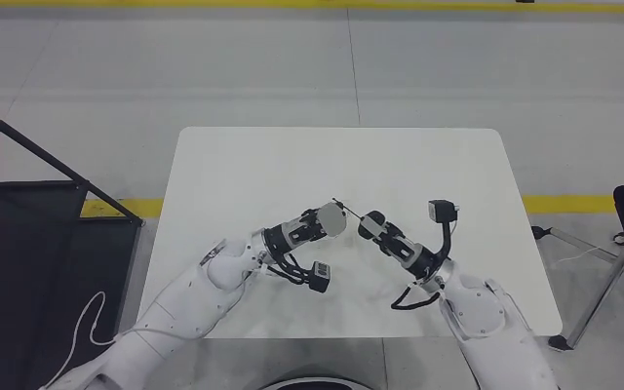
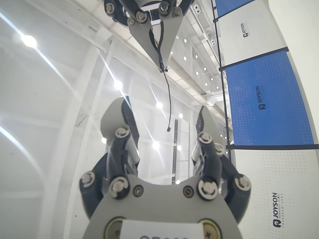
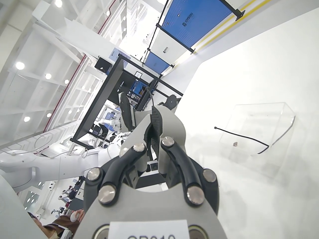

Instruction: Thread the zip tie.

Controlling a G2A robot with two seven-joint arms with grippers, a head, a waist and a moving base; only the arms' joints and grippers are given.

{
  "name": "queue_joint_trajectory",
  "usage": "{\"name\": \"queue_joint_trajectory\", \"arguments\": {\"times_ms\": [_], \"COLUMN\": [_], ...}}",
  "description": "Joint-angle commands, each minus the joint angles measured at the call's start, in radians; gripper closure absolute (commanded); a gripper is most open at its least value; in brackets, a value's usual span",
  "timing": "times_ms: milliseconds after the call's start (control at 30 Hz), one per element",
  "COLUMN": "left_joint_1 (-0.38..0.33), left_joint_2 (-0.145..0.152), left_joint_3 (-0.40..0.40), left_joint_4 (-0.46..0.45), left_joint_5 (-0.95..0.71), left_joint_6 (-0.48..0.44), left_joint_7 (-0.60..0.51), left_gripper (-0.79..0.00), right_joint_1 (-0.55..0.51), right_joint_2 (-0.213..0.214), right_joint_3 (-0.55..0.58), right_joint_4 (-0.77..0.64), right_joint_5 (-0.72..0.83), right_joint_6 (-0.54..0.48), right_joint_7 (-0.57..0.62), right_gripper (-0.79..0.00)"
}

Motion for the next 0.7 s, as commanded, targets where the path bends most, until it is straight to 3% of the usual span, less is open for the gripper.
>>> {"name": "queue_joint_trajectory", "arguments": {"times_ms": [0,667], "left_joint_1": [-0.006,-0.034], "left_joint_2": [-0.001,0.000], "left_joint_3": [0.010,0.064], "left_joint_4": [0.006,0.034], "left_joint_5": [0.000,0.000], "left_joint_6": [0.005,0.067], "left_joint_7": [-0.009,-0.043], "left_gripper": [-0.369,-0.360], "right_joint_1": [0.001,0.012], "right_joint_2": [0.000,-0.009], "right_joint_3": [0.000,-0.005], "right_joint_4": [0.001,0.007], "right_joint_5": [0.001,0.028], "right_joint_6": [0.002,0.047], "right_joint_7": [0.002,-0.006], "right_gripper": [0.000,0.000]}}
